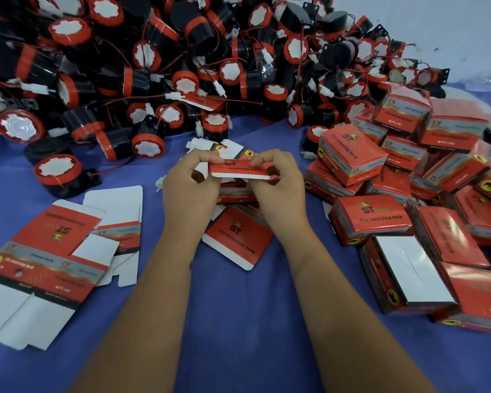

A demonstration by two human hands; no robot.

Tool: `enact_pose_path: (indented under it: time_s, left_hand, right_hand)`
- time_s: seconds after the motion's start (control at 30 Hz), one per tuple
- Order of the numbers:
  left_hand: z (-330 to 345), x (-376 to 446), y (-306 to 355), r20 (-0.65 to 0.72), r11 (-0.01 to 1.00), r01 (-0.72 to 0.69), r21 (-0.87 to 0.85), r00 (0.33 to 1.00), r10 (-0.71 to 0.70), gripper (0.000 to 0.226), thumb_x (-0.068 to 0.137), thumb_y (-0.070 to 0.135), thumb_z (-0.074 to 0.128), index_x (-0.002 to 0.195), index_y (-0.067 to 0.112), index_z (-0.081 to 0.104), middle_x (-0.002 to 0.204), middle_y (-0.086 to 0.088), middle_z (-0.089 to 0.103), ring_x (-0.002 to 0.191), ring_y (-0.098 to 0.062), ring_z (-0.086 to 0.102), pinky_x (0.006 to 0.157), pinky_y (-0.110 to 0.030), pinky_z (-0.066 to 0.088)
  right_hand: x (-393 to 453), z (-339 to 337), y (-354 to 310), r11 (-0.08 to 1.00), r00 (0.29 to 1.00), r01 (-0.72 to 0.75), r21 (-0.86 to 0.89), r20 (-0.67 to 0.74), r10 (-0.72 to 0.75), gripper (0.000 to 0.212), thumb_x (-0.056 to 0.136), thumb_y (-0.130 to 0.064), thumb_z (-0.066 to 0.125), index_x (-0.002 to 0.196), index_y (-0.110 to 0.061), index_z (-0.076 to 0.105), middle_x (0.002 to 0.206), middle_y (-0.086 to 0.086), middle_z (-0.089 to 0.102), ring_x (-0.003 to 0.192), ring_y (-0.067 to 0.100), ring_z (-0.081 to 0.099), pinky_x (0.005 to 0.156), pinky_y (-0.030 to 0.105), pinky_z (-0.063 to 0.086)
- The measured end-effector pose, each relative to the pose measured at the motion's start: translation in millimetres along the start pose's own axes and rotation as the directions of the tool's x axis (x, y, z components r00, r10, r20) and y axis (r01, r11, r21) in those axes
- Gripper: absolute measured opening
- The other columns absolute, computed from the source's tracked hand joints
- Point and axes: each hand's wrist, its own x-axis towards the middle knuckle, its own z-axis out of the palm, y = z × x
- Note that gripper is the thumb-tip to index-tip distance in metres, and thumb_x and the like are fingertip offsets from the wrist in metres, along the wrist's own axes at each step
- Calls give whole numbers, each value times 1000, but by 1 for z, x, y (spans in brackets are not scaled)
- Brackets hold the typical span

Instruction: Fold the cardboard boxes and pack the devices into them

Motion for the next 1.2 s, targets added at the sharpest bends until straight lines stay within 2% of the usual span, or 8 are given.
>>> enact_pose_path:
  time_s: [0.13, 0.23, 0.37, 0.5, 0.63, 0.73, 0.97, 1.2]
  left_hand:
    - [-4, 3, 5, 208, 999, -3, -54, 978, 15, 31, 98, 20, 46, 116, 10, 68, 122, 0, 63, 96, -9, 61, 74, -16, 50]
    - [-1, 0, 5, 290, 999, -43, 25, 956, 34, 20, 100, 33, 55, 116, 30, 68, 126, 18, 59, 117, -1, 55, 93, -19, 47]
    - [-3, -3, 4, 308, 995, 15, -98, 951, 16, 29, 92, 52, 50, 111, 42, 69, 129, 25, 59, 123, 4, 53, 100, -23, 45]
    - [-5, 2, -2, 223, 999, -7, -36, 975, 15, 23, 97, 32, 62, 118, 32, 70, 136, 17, 59, 120, 4, 54, 100, -24, 49]
    - [-3, 4, -7, 193, 990, -72, 117, 980, 49, 26, 97, 19, 61, 115, 35, 69, 141, 18, 56, 121, 16, 45, 92, 0, 37]
    - [-2, 2, -9, 216, 984, -120, 131, 972, 90, 30, 98, 17, 60, 123, 32, 67, 143, 18, 52, 114, 29, 39, 93, 3, 34]
    - [-3, 7, -11, 217, 956, -192, 223, 966, 143, 38, 91, 16, 70, 126, 30, 67, 136, 19, 57, 127, 1, 48, 110, -35, 42]
    - [-3, 11, -13, 174, 938, -181, 294, 976, 134, 29, 94, 19, 66, 121, 29, 68, 133, 5, 61, 128, -17, 46, 105, -31, 42]
  right_hand:
    - [4, -4, 5, 996, 997, -64, 66, -34, 67, 33, 88, 0, 63, 84, -33, 61, 110, -3, 57, 98, 11, 61, 78, 21, 51]
    - [7, -9, 6, 993, 992, -79, 87, -89, 86, 31, 86, 4, 58, 92, -25, 67, 114, 1, 60, 103, 10, 60, 86, 26, 52]
    - [6, -12, 3, 950, 982, -187, 251, 16, 189, 36, 74, -6, 49, 98, -17, 74, 123, -5, 57, 108, 0, 55, 77, 12, 47]
    - [6, -15, 1, 916, 972, -230, 329, 119, 202, 36, 77, -18, 53, 107, -13, 73, 128, -4, 54, 112, 3, 55, 78, 12, 48]
    - [6, -12, 5, 979, 978, -185, 90, 110, 175, 31, 93, -3, 57, 119, -13, 70, 132, -8, 48, 112, 6, 54, 93, 29, 52]
    - [8, -11, 7, 987, 981, -161, 16, 107, 159, 33, 93, -4, 58, 123, -15, 67, 132, -10, 46, 115, 10, 54, 97, 32, 51]
    - [8, -15, 10, 993, 983, -101, -60, 150, 109, 37, 91, -10, 67, 127, -19, 65, 131, -10, 45, 122, 1, 47, 90, 7, 45]
    - [6, -11, 9, 996, 998, -17, -89, 65, 23, 30, 86, -13, 74, 116, -17, 71, 114, -8, 55, 106, -6, 54, 86, 4, 43]
